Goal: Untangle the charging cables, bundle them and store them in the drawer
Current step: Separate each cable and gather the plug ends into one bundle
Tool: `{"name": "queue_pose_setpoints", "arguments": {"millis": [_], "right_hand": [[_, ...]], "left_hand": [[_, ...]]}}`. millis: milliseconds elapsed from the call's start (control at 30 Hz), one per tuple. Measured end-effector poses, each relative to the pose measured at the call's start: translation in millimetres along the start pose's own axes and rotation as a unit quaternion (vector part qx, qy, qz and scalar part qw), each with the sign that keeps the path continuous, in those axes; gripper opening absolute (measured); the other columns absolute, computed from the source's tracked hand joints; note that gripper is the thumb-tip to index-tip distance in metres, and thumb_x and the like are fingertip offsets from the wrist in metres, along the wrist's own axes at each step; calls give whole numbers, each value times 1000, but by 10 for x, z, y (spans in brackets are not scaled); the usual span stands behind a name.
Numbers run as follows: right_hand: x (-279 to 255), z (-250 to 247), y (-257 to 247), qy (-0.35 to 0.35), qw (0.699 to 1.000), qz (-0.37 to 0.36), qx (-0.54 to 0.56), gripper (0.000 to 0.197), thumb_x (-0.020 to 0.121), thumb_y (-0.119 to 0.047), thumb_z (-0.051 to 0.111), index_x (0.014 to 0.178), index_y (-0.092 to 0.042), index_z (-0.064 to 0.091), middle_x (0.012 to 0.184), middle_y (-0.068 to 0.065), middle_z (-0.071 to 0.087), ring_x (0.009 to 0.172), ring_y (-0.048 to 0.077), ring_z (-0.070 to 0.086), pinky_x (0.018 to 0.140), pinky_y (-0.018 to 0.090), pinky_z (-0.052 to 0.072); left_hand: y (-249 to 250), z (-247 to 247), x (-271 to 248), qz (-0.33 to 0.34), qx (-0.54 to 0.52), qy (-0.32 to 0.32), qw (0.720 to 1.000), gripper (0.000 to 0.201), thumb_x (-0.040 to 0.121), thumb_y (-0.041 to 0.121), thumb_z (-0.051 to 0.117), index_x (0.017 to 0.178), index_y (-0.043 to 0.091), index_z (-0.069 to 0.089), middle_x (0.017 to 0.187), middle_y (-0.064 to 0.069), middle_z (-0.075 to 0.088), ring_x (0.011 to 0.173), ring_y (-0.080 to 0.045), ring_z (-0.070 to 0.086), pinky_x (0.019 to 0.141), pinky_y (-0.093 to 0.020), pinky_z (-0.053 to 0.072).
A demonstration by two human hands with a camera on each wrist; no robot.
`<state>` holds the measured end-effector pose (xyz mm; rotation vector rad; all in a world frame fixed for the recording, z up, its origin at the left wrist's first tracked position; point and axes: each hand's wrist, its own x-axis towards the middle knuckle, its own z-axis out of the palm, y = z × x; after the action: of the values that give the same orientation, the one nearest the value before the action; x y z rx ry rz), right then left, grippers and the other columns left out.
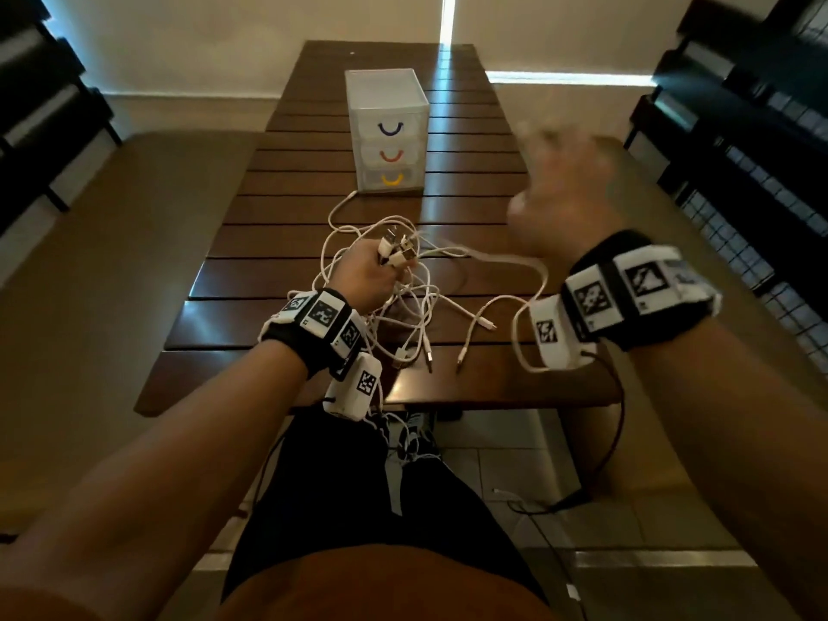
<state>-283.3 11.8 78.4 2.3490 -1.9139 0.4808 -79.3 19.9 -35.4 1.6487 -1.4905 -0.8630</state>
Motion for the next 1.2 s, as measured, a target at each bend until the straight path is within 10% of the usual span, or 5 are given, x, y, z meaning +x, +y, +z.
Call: {"name": "queue_pose_setpoints", "arguments": {"millis": [100,400,767,1000,1200], "right_hand": [[-145,339,-320,-111,983,-143,18,44,94,-29,50,137,-20,45,136,8,49,129,26,41,111,48,28],[-94,505,-239,-254,927,-169,218,10,97,-27,53,90,-25,60,80,-10,58,75,7,56,69,25,39],[-175,-77,195,33,871,-35,489,19,101,-10,43,96,-5,61,66,4,51,56,12,52,53,21,48],[-409,31,459,-275,904,137,298,26,102,-16,38,112,-6,59,76,13,67,67,26,64,59,31,49],[-785,418,513,-387,739,209,510,40,102,-44,30,124,-22,56,100,22,68,74,33,69,52,36,55]], "left_hand": [[68,38,-25,38,35,-16,999,26,91,10,60,70,22,68,72,0,66,63,-8,58,61,-24,46],[41,-50,-81,75,-64,-1,995,5,86,13,66,88,11,71,88,-13,70,85,-23,62,81,-42,52],[-33,1,-27,-25,-38,-26,999,20,93,23,63,93,5,69,68,2,62,46,3,53,46,-16,42],[40,-35,-48,1,-53,-7,999,24,98,26,54,96,10,71,85,-7,67,60,-9,55,46,-16,42],[82,-233,-222,113,-73,-5,991,19,98,20,53,93,12,70,80,9,69,75,4,64,69,-10,47]]}}
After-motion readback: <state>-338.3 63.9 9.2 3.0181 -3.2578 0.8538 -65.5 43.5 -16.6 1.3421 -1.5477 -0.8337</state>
